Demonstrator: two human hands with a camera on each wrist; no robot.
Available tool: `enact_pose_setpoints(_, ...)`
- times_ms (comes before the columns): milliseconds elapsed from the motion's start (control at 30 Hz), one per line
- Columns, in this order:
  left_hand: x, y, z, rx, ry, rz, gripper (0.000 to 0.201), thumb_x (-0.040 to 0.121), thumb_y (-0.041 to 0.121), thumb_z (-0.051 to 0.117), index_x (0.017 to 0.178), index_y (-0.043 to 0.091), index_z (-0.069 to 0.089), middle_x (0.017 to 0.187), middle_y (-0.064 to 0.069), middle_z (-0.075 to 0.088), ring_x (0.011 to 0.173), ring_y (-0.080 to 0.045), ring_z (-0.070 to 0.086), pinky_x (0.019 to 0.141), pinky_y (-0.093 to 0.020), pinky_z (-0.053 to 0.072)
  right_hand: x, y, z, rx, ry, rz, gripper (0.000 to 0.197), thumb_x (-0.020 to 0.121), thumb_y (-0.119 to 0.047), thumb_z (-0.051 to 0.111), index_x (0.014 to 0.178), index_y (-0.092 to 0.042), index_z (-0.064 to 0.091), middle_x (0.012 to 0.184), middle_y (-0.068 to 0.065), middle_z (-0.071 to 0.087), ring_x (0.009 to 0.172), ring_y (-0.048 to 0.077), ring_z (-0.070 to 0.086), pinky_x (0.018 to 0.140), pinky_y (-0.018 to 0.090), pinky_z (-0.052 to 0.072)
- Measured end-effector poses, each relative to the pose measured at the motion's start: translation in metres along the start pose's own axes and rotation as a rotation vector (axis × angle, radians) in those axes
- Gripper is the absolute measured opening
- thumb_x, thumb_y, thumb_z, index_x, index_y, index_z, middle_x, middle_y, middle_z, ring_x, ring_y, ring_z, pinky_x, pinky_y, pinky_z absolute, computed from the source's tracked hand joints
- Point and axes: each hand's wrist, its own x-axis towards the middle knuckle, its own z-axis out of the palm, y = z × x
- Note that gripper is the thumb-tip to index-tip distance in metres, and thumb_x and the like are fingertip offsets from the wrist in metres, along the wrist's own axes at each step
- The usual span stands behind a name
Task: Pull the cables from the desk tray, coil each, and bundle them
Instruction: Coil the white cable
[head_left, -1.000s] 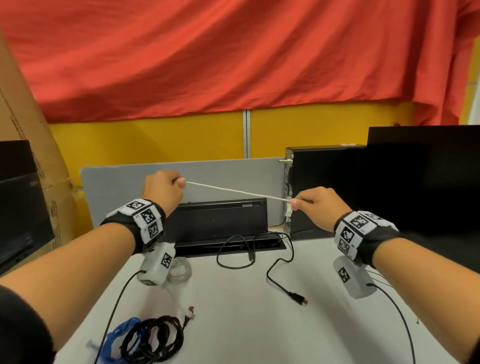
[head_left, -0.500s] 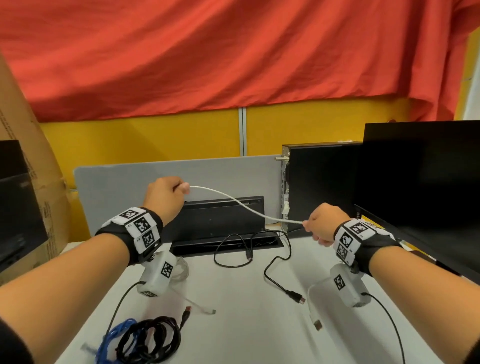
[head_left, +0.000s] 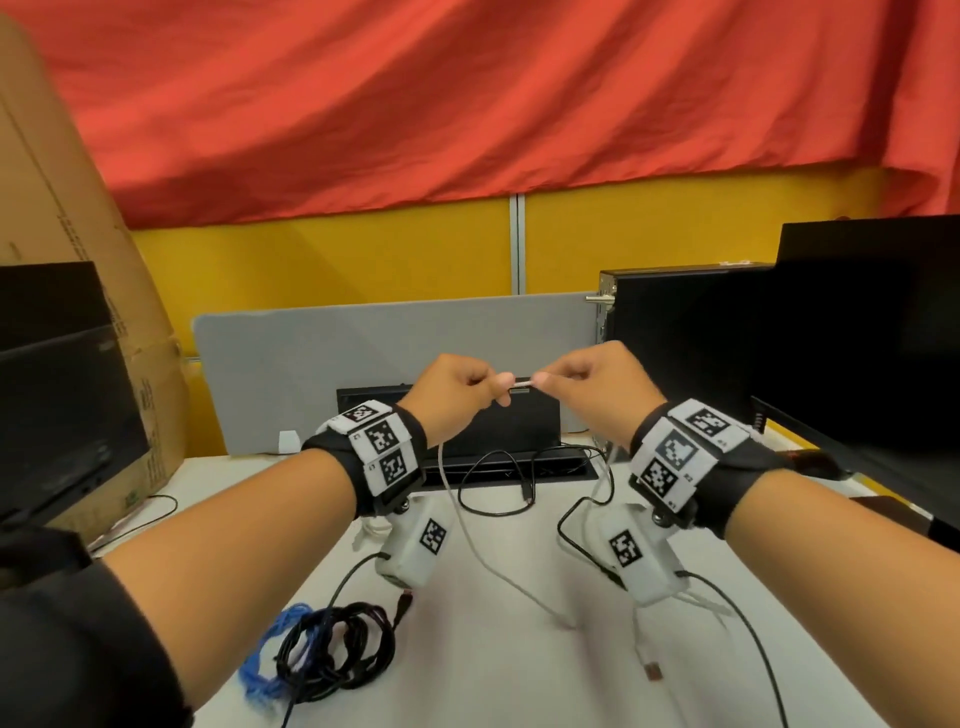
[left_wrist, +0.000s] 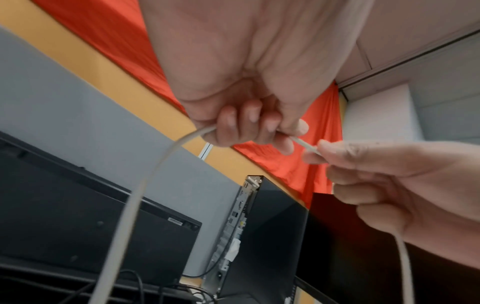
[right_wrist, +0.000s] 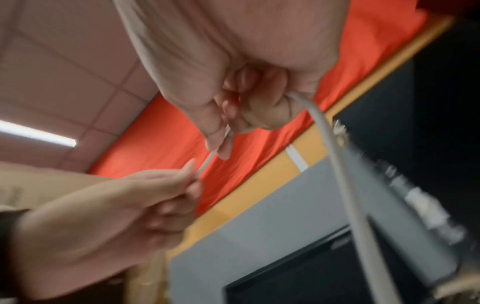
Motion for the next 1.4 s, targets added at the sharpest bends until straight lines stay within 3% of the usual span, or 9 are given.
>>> enact_pose_setpoints(300, -0.010, -0.044, -0.029, 0.182, -0.070, -0.136, 0.034, 0.097, 0.036, 0.053, 0.072, 0.020, 0.070, 0.058, 0.005, 0.048, 0.043, 0.000, 0.040, 0.047, -0.011, 0.036, 0.020, 0.095, -0.052, -0.299, 0.422, 0.227, 0.017, 0.089, -0.033, 0.065, 0.078, -0.023, 0.074, 0.067, -0.009, 0.063, 0.065, 0.008, 0.056, 0.063, 0.023, 0.041)
enact_pose_setpoints(467, -0.018, -0.048, -0.037, 0.017, -0.201, -0.265, 0.037, 0.098, 0.036, 0.052, 0.070, 0.016, 0.066, 0.047, 0.008, 0.041, 0.040, -0.008, 0.032, 0.043, -0.019, 0.031, 0.015, 0.135, -0.065, -0.399, 0.491, 0.371, 0.020, 0.089, -0.029, 0.064, 0.073, -0.020, 0.071, 0.063, -0.004, 0.059, 0.059, 0.014, 0.052, 0.062, 0.027, 0.044)
enact_pose_setpoints(633, -0.020, -0.022, -0.035, -0.701, -0.266, -0.248, 0.037, 0.102, 0.027, 0.042, 0.072, 0.014, 0.059, 0.053, 0.006, 0.027, 0.043, -0.009, 0.021, 0.040, -0.020, 0.020, 0.001, 0.144, -0.053, -0.579, 0.172, 0.425, 0.019, 0.090, -0.025, 0.059, 0.072, -0.023, 0.066, 0.071, 0.001, 0.064, 0.066, 0.018, 0.058, 0.059, 0.026, 0.045)
enact_pose_setpoints(800, -0.008, 0.005, -0.030, -1.106, -0.057, -0.170, 0.028, 0.102, 0.003, 0.032, 0.121, -0.002, 0.052, 0.058, 0.001, 0.043, 0.041, -0.004, 0.031, 0.041, -0.017, 0.025, -0.026, 0.129, -0.015, -0.526, -0.342, 0.244, 0.028, 0.093, -0.013, 0.050, 0.073, -0.026, 0.064, 0.094, -0.005, 0.067, 0.088, 0.011, 0.061, 0.080, 0.024, 0.047)
enact_pose_setpoints(900, -0.008, 0.009, -0.026, -1.077, 0.076, -0.163, 0.040, 0.098, -0.011, 0.034, 0.136, -0.002, 0.040, 0.087, -0.012, 0.066, 0.054, -0.011, 0.057, 0.050, -0.018, 0.047, -0.045, 0.109, 0.008, -0.487, -0.521, 0.102, 0.036, 0.093, -0.006, 0.044, 0.066, -0.026, 0.058, 0.083, -0.010, 0.062, 0.083, 0.008, 0.057, 0.074, 0.014, 0.040)
enact_pose_setpoints(967, -0.011, 0.002, -0.021, -1.050, 0.126, -0.176, 0.052, 0.094, -0.019, 0.035, 0.141, 0.004, 0.034, 0.113, -0.018, 0.067, 0.083, -0.023, 0.072, 0.072, -0.025, 0.059, -0.056, 0.093, 0.019, -0.435, -0.605, 0.044, 0.036, 0.093, -0.008, 0.044, 0.064, -0.025, 0.056, 0.076, -0.009, 0.058, 0.074, 0.006, 0.057, 0.072, 0.016, 0.046)
enact_pose_setpoints(1167, -0.015, -0.026, -0.014, -0.865, 0.320, -0.296, 0.065, 0.091, -0.017, 0.047, 0.149, 0.008, 0.030, 0.136, -0.015, 0.056, 0.123, -0.025, 0.057, 0.106, -0.041, 0.045, -0.088, 0.032, 0.009, -0.018, -0.644, -0.032, 0.038, 0.097, -0.019, 0.051, 0.059, -0.019, 0.056, 0.050, -0.015, 0.049, 0.044, -0.004, 0.047, 0.047, 0.004, 0.035)
enact_pose_setpoints(1267, -0.023, -0.031, -0.008, -0.724, 0.260, -0.332, 0.061, 0.092, -0.017, 0.044, 0.147, 0.007, 0.034, 0.136, -0.012, 0.057, 0.125, -0.023, 0.055, 0.105, -0.039, 0.045, -0.090, 0.007, -0.010, 0.106, -0.535, -0.107, 0.041, 0.098, -0.020, 0.052, 0.058, -0.020, 0.053, 0.045, -0.013, 0.042, 0.040, 0.001, 0.039, 0.045, 0.008, 0.031)
enact_pose_setpoints(1400, -0.038, -0.025, 0.010, -0.437, -0.042, -0.287, 0.061, 0.091, -0.019, 0.039, 0.145, 0.008, 0.039, 0.126, -0.008, 0.065, 0.117, -0.015, 0.062, 0.091, -0.028, 0.053, -0.079, -0.008, -0.027, 0.336, -0.400, -0.070, 0.038, 0.099, -0.021, 0.049, 0.064, -0.013, 0.061, 0.044, -0.003, 0.033, 0.038, 0.012, 0.025, 0.043, 0.024, 0.021)
